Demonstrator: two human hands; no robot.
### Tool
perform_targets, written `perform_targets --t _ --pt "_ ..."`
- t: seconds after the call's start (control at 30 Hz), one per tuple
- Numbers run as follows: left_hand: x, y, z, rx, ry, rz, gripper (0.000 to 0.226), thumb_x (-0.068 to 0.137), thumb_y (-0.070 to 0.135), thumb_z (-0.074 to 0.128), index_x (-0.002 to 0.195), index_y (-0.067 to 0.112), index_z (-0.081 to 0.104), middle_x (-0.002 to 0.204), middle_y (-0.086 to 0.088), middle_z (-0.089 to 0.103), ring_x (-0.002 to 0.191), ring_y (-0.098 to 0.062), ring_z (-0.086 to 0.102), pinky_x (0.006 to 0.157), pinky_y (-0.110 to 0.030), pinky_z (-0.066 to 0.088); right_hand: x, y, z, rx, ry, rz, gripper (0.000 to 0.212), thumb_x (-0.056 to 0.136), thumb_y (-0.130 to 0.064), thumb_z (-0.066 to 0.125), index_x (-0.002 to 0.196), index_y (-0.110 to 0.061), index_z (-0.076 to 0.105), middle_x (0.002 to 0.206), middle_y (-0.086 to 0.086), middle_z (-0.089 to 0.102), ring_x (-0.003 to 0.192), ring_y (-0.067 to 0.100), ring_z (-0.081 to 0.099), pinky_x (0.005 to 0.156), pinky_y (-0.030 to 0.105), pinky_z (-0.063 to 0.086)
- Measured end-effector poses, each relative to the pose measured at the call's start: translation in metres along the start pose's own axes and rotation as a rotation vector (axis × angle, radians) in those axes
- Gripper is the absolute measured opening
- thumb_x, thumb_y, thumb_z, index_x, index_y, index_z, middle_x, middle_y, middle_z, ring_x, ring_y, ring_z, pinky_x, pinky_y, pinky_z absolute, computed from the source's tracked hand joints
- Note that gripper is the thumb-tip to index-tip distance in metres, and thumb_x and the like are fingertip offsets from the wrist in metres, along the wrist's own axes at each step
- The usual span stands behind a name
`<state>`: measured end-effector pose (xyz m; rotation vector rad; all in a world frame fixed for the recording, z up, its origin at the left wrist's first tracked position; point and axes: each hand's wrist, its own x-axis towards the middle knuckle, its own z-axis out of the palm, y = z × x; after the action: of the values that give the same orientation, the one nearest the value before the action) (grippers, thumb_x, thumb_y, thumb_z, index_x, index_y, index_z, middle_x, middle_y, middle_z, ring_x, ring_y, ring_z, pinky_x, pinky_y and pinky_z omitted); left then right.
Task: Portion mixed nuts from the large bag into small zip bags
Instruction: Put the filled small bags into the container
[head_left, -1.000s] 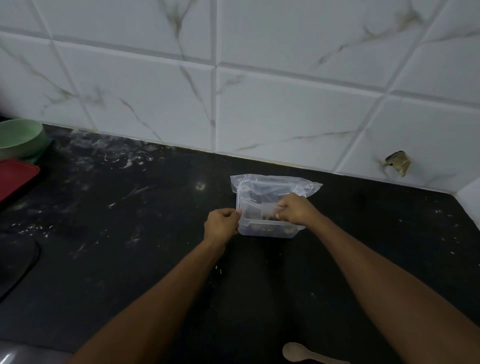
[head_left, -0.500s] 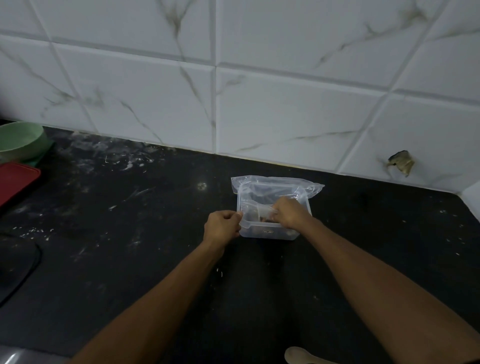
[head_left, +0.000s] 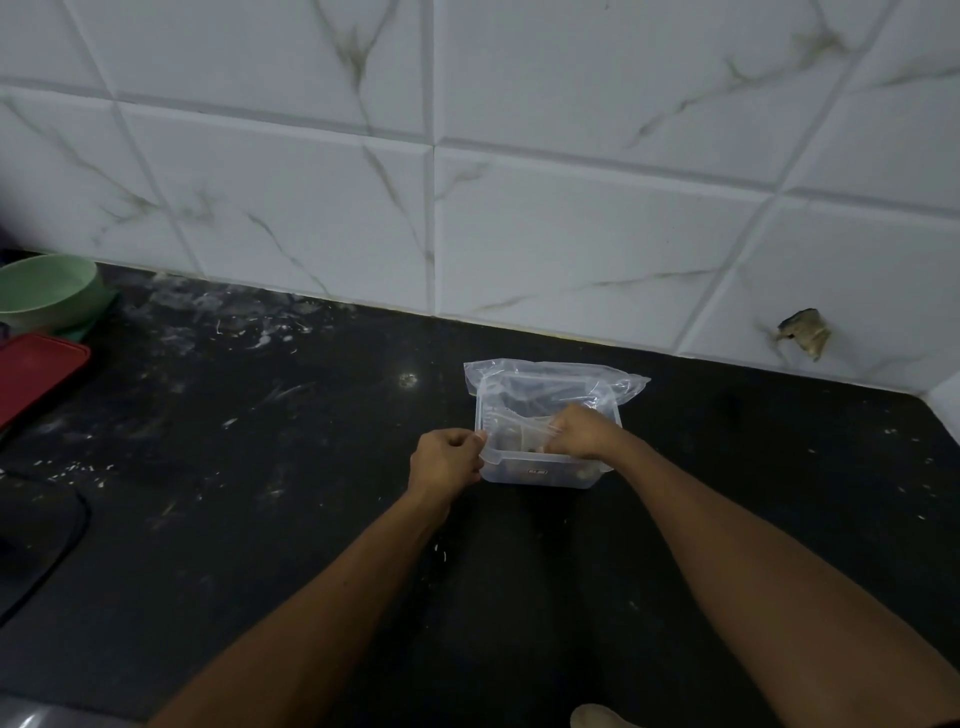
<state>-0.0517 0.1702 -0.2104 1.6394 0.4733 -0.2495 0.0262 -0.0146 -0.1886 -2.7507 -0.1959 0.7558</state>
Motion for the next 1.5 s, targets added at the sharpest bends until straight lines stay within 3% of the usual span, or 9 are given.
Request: perform_targets --t 0.1,0.2,0.4,0.47,0.6,0.7,1.0,1.27,1.5 --pt "-0.001 0.001 0.001 0.000 0.000 0.004 0.010 0.097 0.030 0.057 0.093 0.025 0.066 0.102 -0.007 0.070 0.096 -0.019 0.069 0.086 -0.041 0.059 -0.011 0.002 -0.005 0.116 -0.007 -0.050 0.032 0.088 -0.033 0.065 0.065 -0.013 0.056 0.061 -0.001 0.050 0.057 0.010 0.044 0.055 0.022 0.033" --pt "-0.003 0.002 0.000 -0.001 0.000 0.007 0.011 0.098 0.030 0.055 0.093 0.027 0.065 0.102 -0.005 0.069 0.096 -0.020 0.068 0.087 -0.042 0.059 -0.027 0.006 -0.002 0.200 0.132 -0.084 0.026 0.089 -0.030 0.064 0.070 -0.012 0.061 0.065 -0.003 0.055 0.063 0.010 0.051 0.057 0.022 0.037" --pt "-0.015 -0.011 -0.001 -0.122 -0.030 0.081 0.015 0.102 0.034 0.044 0.103 0.034 0.059 0.113 0.006 0.065 0.104 -0.012 0.061 0.100 -0.040 0.049 -0.079 0.025 0.026 0.877 0.925 0.192 0.014 0.094 -0.021 0.051 0.086 -0.022 0.063 0.083 -0.004 0.063 0.081 0.014 0.062 0.066 0.024 0.044" --pt "-0.020 -0.016 0.000 -0.232 -0.059 0.072 0.025 0.103 0.041 0.041 0.119 0.031 0.058 0.126 0.007 0.057 0.115 -0.012 0.055 0.108 -0.038 0.042 -0.078 0.032 0.043 1.222 0.849 0.352 0.013 0.096 -0.028 0.049 0.099 -0.027 0.061 0.105 0.002 0.063 0.099 0.019 0.061 0.081 0.030 0.048" --pt "-0.025 -0.016 0.011 -0.351 -0.152 0.051 0.056 0.104 0.048 0.027 0.146 0.014 0.039 0.139 0.005 0.051 0.118 -0.009 0.054 0.104 -0.029 0.041 -0.076 0.036 0.064 1.626 0.458 0.307 0.058 0.099 -0.049 0.038 0.146 -0.016 0.036 0.150 0.006 0.039 0.137 0.023 0.039 0.112 0.040 0.033" --pt "-0.024 -0.012 0.020 -0.387 -0.179 0.072 0.060 0.103 0.051 0.020 0.144 0.013 0.042 0.136 0.004 0.054 0.104 -0.004 0.059 0.096 -0.023 0.042 -0.078 0.027 0.070 1.639 0.388 0.184 0.063 0.099 -0.054 0.026 0.148 -0.016 0.033 0.152 0.005 0.037 0.141 0.020 0.033 0.115 0.038 0.027" --pt "0.007 -0.004 0.025 -0.378 -0.225 0.103 0.075 0.097 0.063 0.007 0.146 0.017 0.041 0.144 -0.001 0.051 0.135 -0.015 0.044 0.116 -0.033 0.031 -0.059 0.027 0.067 1.634 0.399 0.140 0.070 0.094 -0.066 0.015 0.149 -0.026 0.033 0.152 -0.003 0.038 0.142 0.013 0.031 0.116 0.036 0.025" --pt "0.035 0.015 0.030 -0.325 -0.271 0.132 0.077 0.094 0.066 0.003 0.141 0.022 0.046 0.130 0.007 0.059 0.130 -0.011 0.048 0.108 -0.027 0.035 -0.032 0.035 0.046 1.605 0.383 0.126 0.076 0.090 -0.072 0.012 0.150 -0.029 0.029 0.153 -0.004 0.036 0.142 0.013 0.031 0.113 0.036 0.027" --pt "0.050 0.024 0.032 -0.363 -0.284 0.110 0.083 0.092 0.070 0.002 0.146 0.021 0.042 0.146 0.000 0.050 0.136 -0.016 0.044 0.116 -0.034 0.030 -0.012 0.037 0.038 1.640 0.401 0.148 0.079 0.087 -0.075 0.018 0.149 -0.027 0.032 0.151 -0.001 0.040 0.139 0.015 0.036 0.108 0.034 0.031"
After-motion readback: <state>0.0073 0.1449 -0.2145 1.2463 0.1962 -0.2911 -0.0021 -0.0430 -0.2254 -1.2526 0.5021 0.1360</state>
